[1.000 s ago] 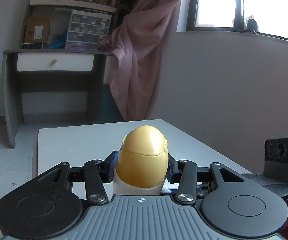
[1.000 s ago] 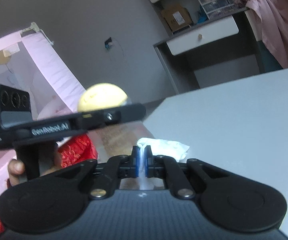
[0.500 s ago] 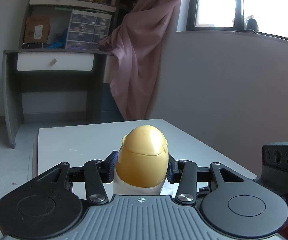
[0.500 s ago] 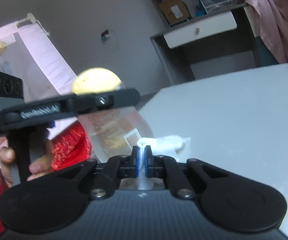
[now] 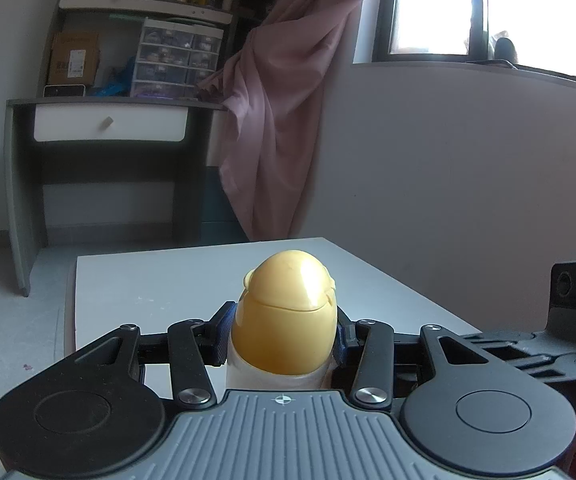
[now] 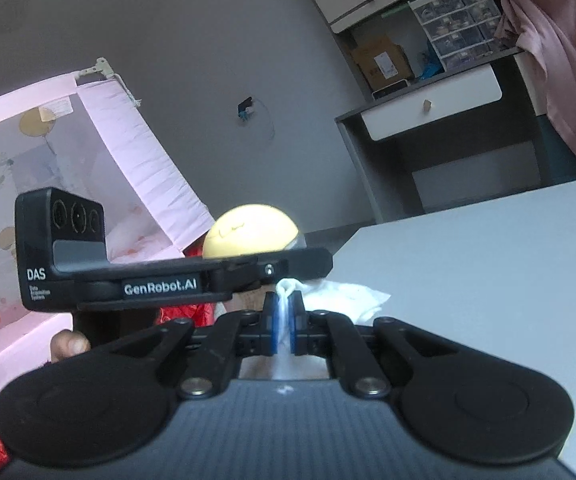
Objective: Clean container
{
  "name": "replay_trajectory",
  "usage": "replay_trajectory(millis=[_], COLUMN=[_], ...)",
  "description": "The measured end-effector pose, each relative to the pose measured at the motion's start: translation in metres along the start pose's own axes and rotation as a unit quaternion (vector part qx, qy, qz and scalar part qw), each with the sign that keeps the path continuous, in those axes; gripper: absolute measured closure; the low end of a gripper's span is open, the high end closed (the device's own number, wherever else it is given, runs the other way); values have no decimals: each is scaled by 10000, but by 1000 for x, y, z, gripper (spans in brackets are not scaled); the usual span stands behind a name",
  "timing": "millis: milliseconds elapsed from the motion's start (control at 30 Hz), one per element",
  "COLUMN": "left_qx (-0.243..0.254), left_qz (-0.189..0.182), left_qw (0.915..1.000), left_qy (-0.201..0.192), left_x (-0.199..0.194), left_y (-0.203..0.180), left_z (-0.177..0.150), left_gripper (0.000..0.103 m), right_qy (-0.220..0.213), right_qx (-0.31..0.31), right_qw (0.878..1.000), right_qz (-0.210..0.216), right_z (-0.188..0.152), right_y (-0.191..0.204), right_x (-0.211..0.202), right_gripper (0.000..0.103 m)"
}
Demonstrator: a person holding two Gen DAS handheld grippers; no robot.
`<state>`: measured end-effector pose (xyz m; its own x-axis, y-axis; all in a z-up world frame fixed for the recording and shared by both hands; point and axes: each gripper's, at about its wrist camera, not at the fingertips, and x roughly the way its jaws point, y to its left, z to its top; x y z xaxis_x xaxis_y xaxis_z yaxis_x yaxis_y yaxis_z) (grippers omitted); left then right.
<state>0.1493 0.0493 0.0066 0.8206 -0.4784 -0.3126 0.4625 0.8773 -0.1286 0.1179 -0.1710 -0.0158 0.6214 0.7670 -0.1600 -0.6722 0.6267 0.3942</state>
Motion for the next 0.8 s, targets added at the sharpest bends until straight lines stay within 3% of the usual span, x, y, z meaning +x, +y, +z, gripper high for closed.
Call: replay_trajectory(millis=[800], left_qx=[27], left_qz=[-1], left_qw=[10000], left_qy=[16], left_x=[-1], left_y=[4], left_z=[1], left_gripper=[56], right_qy=[617], right_qx=[29], right_qw=[9974], right_qz=[-377], right_z=[-22], right_y=[-9], right_x=[18], right_gripper=[98])
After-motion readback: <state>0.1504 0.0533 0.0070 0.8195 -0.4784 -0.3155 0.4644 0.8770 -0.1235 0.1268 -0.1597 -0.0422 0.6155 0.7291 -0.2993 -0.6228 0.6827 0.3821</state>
